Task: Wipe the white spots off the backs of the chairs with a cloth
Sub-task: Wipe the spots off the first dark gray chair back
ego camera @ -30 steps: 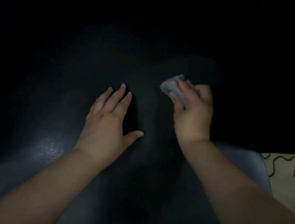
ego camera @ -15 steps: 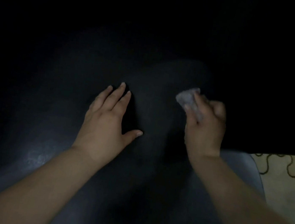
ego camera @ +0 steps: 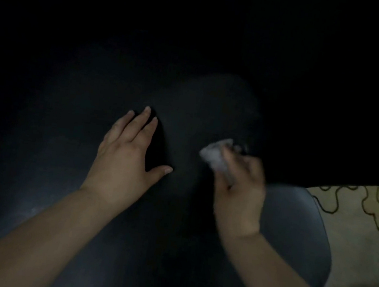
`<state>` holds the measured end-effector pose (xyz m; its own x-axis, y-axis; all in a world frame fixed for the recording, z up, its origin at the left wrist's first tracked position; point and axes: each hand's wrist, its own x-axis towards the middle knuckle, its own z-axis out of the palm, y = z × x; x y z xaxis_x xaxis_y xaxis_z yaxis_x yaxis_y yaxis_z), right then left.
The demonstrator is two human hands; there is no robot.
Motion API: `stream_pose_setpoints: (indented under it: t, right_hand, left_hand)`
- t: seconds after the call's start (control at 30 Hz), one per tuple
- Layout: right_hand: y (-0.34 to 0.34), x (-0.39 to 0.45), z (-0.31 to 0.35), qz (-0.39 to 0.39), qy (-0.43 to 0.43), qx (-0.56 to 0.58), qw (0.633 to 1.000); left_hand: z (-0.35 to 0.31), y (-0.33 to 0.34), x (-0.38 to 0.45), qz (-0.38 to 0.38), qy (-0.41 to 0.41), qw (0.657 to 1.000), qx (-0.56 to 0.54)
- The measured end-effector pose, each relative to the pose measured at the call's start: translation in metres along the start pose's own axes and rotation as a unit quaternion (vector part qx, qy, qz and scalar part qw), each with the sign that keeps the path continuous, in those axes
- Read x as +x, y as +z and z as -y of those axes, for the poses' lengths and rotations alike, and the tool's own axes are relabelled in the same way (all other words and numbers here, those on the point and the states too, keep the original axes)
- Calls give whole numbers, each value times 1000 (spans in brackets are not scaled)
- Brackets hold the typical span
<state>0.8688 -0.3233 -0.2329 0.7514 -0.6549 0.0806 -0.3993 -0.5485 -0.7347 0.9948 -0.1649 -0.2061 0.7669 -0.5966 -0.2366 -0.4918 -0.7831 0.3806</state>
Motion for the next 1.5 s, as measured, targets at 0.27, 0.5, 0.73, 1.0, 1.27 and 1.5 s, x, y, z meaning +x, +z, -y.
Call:
stream_pose_setpoints:
  t: [0.27,0.5,0.73,1.0,1.27,1.5]
  right_hand:
    - [-8,45,-11,-13,89,30,995]
    - [-16,-23,0,62,-39,-39,997]
    - [-21,41,-17,-20,130,5,991]
    - [-18,-48,-12,74,-94,-25,993]
    - [-28,-85,-15,-5,72,-36,997]
    - [-2,-44,6,10,40,35,999]
  left_hand:
    - [1,5,-1,-6,-4,1000,0]
    - [-1,5,-6,-1,-4,1000,0]
    - [2,1,-15,15,-1,1000,-1]
    - [2,2,-26,22,6,1000,-6]
    - [5,6,-41,13,18,1000,8]
    - [3,8,-42,16,11,1000,7]
